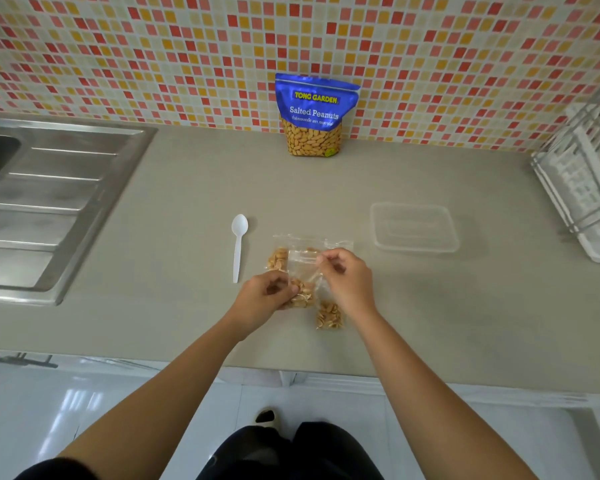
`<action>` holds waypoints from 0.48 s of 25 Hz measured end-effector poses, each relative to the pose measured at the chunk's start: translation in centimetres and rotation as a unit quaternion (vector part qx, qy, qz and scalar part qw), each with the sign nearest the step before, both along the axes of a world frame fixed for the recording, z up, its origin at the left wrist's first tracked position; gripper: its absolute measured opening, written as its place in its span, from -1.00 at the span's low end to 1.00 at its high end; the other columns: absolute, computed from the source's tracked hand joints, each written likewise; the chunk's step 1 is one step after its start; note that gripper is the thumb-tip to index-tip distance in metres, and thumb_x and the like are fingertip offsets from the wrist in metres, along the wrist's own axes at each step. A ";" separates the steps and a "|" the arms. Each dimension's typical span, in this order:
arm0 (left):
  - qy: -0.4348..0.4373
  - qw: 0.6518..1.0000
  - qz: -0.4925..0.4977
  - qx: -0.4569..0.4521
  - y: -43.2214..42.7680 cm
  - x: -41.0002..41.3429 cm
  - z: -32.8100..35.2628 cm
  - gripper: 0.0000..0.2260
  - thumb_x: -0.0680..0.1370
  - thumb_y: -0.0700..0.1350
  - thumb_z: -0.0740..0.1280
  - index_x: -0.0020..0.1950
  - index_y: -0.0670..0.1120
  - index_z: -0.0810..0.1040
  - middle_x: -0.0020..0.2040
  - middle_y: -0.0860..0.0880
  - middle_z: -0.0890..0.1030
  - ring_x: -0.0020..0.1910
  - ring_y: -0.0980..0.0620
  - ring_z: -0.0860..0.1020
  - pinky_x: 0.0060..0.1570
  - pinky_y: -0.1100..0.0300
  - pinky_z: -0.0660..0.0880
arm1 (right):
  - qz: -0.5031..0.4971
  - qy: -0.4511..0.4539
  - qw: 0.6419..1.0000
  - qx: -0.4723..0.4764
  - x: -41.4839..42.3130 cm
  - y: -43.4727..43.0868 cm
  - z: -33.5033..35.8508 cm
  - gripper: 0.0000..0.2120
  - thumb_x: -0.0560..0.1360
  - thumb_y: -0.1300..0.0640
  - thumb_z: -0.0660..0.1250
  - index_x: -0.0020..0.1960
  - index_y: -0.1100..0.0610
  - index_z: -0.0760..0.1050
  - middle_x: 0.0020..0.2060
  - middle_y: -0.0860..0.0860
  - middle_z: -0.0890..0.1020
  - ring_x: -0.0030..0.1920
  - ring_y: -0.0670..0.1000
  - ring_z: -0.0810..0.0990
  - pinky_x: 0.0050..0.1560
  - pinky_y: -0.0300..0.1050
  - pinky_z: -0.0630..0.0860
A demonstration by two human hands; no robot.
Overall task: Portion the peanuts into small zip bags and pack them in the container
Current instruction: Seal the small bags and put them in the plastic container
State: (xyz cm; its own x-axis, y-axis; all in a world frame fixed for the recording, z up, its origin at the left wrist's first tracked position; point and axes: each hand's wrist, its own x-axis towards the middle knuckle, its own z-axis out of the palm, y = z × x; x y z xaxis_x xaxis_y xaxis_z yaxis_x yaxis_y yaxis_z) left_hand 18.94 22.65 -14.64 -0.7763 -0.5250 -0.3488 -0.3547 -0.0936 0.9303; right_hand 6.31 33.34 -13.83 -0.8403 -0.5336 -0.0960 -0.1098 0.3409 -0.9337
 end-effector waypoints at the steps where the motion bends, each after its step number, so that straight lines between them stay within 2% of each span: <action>1: -0.026 1.000 0.017 -0.004 0.1 0.3 -0.6 -0.87 0.49 -0.18 0.39 -0.03 -0.21 0.57 -0.20 -0.15 0.57 -0.19 -0.04 0.56 -0.10 0.21 0.61 | 0.026 0.055 0.997 0.043 0.0 0.0 -0.5 -0.95 0.47 0.10 0.37 -0.14 0.05 0.60 -0.25 -0.09 0.64 -0.22 -0.13 0.59 -0.16 -0.45 0.46; 4: -0.099 0.992 0.034 -0.067 0.4 0.8 -2.0 -0.85 0.44 -0.12 0.45 -0.08 -0.12 0.55 -0.27 -0.13 0.62 -0.27 -0.03 0.59 -0.10 0.11 0.59 | 0.076 0.124 0.980 0.133 0.0 -0.6 -1.9 -0.91 0.46 0.15 0.36 -0.15 0.13 0.63 -0.24 -0.01 0.67 -0.25 -0.09 0.57 -0.18 -0.30 0.47; 7: -0.149 0.980 -0.002 -0.135 1.0 0.9 -2.9 -0.80 0.42 -0.06 0.46 -0.09 -0.09 0.49 -0.26 -0.09 0.63 -0.23 -0.07 0.61 -0.16 0.09 0.55 | 0.098 0.150 0.962 0.207 0.1 -1.1 -3.5 -0.91 0.44 0.16 0.33 -0.19 0.14 0.60 -0.25 0.04 0.67 -0.22 0.00 0.60 -0.20 -0.18 0.52; 9: -0.180 0.966 -0.029 -0.185 1.2 0.8 -2.7 -0.73 0.44 0.00 0.44 -0.02 -0.10 0.44 -0.29 -0.01 0.59 -0.25 -0.01 0.57 -0.22 0.18 0.49 | 0.086 0.149 0.963 0.209 0.0 -0.8 -4.1 -0.88 0.43 0.09 0.35 -0.11 0.14 0.58 -0.19 0.03 0.63 -0.15 0.01 0.58 -0.16 -0.16 0.51; 12: -0.185 0.932 -0.053 -0.307 0.8 0.3 -2.0 -0.63 0.46 0.12 0.36 0.09 -0.11 0.40 -0.21 -0.06 0.62 -0.20 -0.03 0.56 -0.13 0.10 0.50 | 0.009 0.136 0.979 0.150 -1.4 -0.2 -3.9 -0.77 0.44 0.01 0.35 0.00 0.14 0.54 -0.12 0.03 0.59 -0.14 -0.02 0.54 -0.09 -0.15 0.49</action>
